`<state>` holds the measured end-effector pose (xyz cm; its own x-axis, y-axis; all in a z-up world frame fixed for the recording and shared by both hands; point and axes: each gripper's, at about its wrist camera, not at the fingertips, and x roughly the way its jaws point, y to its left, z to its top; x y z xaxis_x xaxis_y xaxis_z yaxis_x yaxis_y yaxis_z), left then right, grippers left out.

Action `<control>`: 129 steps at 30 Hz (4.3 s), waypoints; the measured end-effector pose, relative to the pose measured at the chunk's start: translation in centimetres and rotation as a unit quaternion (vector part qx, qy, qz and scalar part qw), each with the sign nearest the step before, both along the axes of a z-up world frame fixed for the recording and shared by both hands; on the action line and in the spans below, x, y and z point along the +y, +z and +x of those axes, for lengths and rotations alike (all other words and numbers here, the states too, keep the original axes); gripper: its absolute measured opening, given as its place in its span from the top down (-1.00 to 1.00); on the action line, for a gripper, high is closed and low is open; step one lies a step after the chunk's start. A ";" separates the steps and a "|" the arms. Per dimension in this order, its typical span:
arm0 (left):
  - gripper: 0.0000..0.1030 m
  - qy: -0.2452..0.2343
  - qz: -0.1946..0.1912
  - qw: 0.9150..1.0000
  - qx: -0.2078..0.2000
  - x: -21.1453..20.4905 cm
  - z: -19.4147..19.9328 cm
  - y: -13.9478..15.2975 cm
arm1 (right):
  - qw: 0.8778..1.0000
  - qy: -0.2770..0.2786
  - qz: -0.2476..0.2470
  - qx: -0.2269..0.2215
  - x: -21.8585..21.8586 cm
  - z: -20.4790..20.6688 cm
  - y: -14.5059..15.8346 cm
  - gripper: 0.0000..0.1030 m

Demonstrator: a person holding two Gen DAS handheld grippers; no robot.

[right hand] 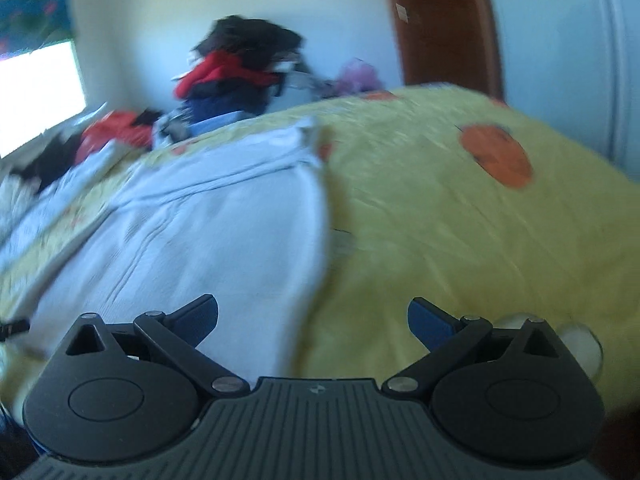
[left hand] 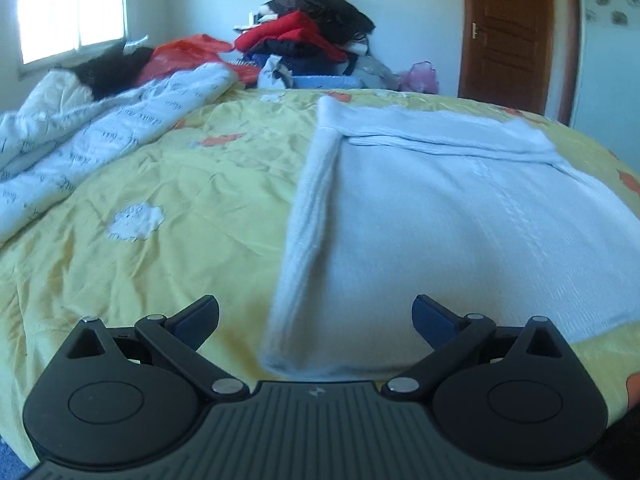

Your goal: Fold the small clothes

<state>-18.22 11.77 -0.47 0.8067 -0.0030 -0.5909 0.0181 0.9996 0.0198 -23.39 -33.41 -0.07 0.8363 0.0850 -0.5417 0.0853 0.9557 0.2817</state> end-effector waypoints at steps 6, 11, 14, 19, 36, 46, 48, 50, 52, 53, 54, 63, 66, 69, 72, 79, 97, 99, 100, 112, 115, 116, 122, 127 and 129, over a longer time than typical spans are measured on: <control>-1.00 0.025 -0.060 0.997 0.045 2.7 1.0 -1.1 | 0.993 0.041 0.094 0.054 -1.2 2.2 -2.0 -0.60; -0.83 0.013 -0.096 0.994 0.044 2.9 0.9 -0.7 | 0.984 0.060 0.154 0.064 -1.7 3.4 -2.1 -0.54; -0.48 -0.001 -0.121 0.992 0.044 2.7 1.2 -0.6 | 0.960 0.105 0.241 0.097 -2.4 4.7 -2.6 -0.41; -0.42 -0.018 -0.078 0.996 0.049 1.6 2.3 -0.7 | 0.935 0.161 0.295 0.117 -1.7 6.3 -3.7 -0.41; 0.27 -0.063 -0.124 0.986 0.090 3.5 3.7 -0.3 | 0.928 0.155 0.312 0.129 -3.0 6.1 -5.1 0.42; 0.77 -0.061 -0.144 0.982 0.105 4.1 4.3 -0.4 | 0.942 0.156 0.284 0.087 -1.5 6.1 -5.1 0.53; 0.77 -0.057 -0.152 0.981 0.107 4.6 4.2 -0.4 | 0.946 0.153 0.276 0.075 -1.3 6.0 -5.2 0.60; 0.78 -0.054 -0.167 0.978 0.111 5.1 4.1 -0.5 | 0.947 0.146 0.276 0.079 -1.3 6.1 -5.2 0.67; 0.80 -0.050 -0.205 0.971 0.118 5.8 4.2 -0.4 | 0.944 0.137 0.287 0.092 -1.4 6.4 -5.3 0.77; 0.80 -0.050 -0.230 0.965 0.116 6.1 4.1 -0.1 | 0.937 0.134 0.309 0.096 -1.6 6.5 -5.2 0.78; 0.81 -0.055 -0.253 0.960 0.110 6.4 4.0 0.3 | 0.932 0.138 0.324 0.086 -1.6 6.4 -4.7 0.78; 0.80 -0.084 -0.328 0.937 0.089 7.0 5.0 2.2 | 0.934 0.169 0.314 0.033 -2.4 6.1 -1.6 0.79; 0.80 -0.084 -0.331 0.936 0.089 7.2 4.9 2.7 | 0.929 0.177 0.323 0.019 -2.5 5.9 -0.9 0.79; 0.80 -0.081 -0.332 0.936 0.084 7.6 5.1 3.9 | 0.927 0.180 0.329 0.016 -2.8 6.3 -0.2 0.79; 0.80 -0.079 -0.335 0.936 0.073 7.7 5.8 5.5 | 0.924 0.187 0.334 0.007 -3.1 7.3 0.9 0.79; 0.80 -0.071 -0.351 0.933 0.048 7.8 9.3 8.5 | 0.914 0.198 0.353 -0.020 -4.4 11.5 4.1 0.79; 0.80 -0.069 -0.339 0.937 0.054 5.1 30.2 11.2 | 0.917 0.172 0.360 -0.013 -6.9 33.5 5.9 0.78; 0.80 -0.061 -0.336 0.938 0.062 4.9 32.8 10.9 | 0.918 0.165 0.362 -0.004 -7.0 36.2 5.4 0.78; 0.80 -0.061 -0.330 0.940 0.063 4.7 34.1 10.7 | 0.918 0.163 0.361 0.000 -7.0 37.3 5.1 0.78; 0.80 -0.029 -0.290 0.951 0.105 2.8 44.4 5.9 | 0.921 0.124 0.364 0.066 -6.9 48.1 -0.6 0.77; 0.80 -0.010 -0.299 0.947 0.114 3.1 46.5 4.6 | 0.910 0.106 0.390 0.095 -7.4 50.0 -2.6 0.71; 0.79 -0.005 -0.300 0.947 0.119 3.2 47.2 4.0 | 0.905 0.098 0.400 0.107 -7.6 50.5 -3.3 0.71; 0.29 0.005 -0.377 0.918 0.120 4.3 47.7 2.7 | 0.893 0.088 0.430 0.102 -8.1 50.3 -3.7 0.14; -0.71 -0.002 -0.387 0.922 0.004 5.4 43.5 6.5 | 0.899 0.092 0.428 -0.011 -9.5 47.0 0.1 -0.51; -0.71 0.012 -0.305 0.952 -0.023 4.0 42.5 8.2 | 0.921 0.101 0.375 -0.027 -8.9 45.8 2.1 -0.40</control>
